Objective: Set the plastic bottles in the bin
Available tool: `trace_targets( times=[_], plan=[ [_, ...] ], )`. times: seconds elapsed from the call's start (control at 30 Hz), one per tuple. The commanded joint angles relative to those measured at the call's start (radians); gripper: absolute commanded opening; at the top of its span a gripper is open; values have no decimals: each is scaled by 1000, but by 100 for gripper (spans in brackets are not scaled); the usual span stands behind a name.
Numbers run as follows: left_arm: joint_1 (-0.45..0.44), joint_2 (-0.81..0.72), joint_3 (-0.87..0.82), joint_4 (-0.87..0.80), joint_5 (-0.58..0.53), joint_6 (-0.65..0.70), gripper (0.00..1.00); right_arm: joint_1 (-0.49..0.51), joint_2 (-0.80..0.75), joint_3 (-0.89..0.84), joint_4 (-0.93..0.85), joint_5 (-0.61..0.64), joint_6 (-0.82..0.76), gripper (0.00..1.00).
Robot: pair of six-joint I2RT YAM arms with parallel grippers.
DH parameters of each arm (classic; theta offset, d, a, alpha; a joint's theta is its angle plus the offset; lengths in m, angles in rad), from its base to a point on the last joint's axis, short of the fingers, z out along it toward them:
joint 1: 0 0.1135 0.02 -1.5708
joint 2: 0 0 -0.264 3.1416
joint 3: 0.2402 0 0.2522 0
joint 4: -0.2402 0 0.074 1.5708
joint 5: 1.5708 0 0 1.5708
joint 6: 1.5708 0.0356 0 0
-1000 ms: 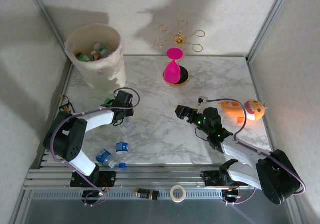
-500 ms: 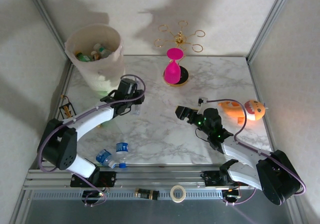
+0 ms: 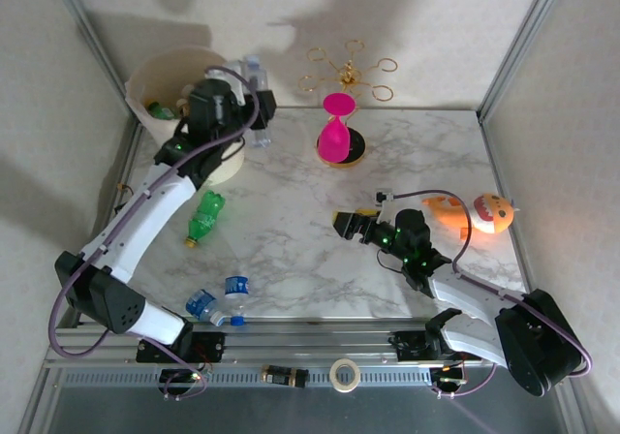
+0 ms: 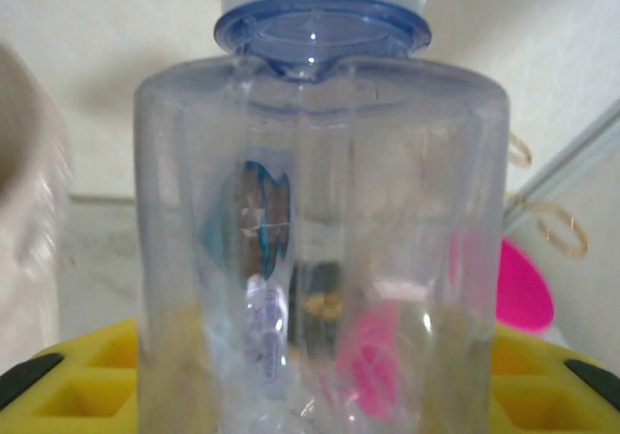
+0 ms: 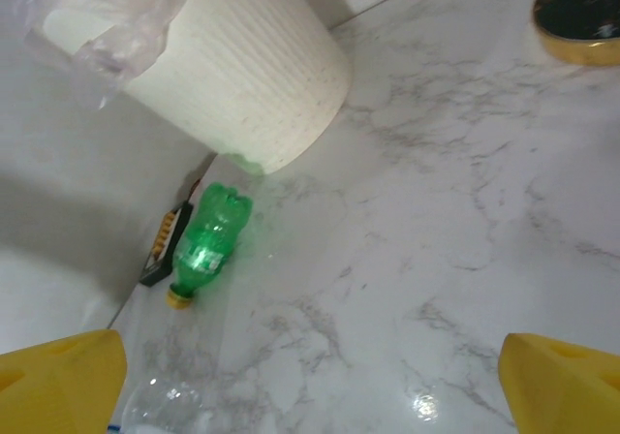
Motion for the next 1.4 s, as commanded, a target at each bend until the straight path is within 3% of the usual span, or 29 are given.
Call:
trace_targets(
  times=[0.0, 0.2, 0.37, 0.67, 0.93, 1.03, 1.2, 1.37],
  plan=[
    [72, 35, 101, -44, 1, 46, 0, -6, 18, 10, 47, -100, -30, 99],
    [216, 81, 205, -11, -13, 35, 0, -5, 39, 21, 53, -141, -41, 99],
    [273, 138, 262, 1, -100, 97, 0, -4, 48, 24, 54, -150, -38, 99],
    [302, 280, 341, -28, -242, 218, 0, 1, 47, 22, 40, -143, -27, 99],
    [304, 386, 416, -76, -266, 259, 2, 12, 19, 14, 9, -121, -22, 99],
    [305, 406, 425, -97, -259, 255, 24, 15, 11, 12, 4, -112, -20, 99],
    [305, 413, 433, -129, -244, 236, 50, 20, 5, 14, -5, -105, -24, 99],
    [304, 384, 438, -137, -251, 220, 99, 19, 3, 14, -9, -102, -27, 99]
  ],
)
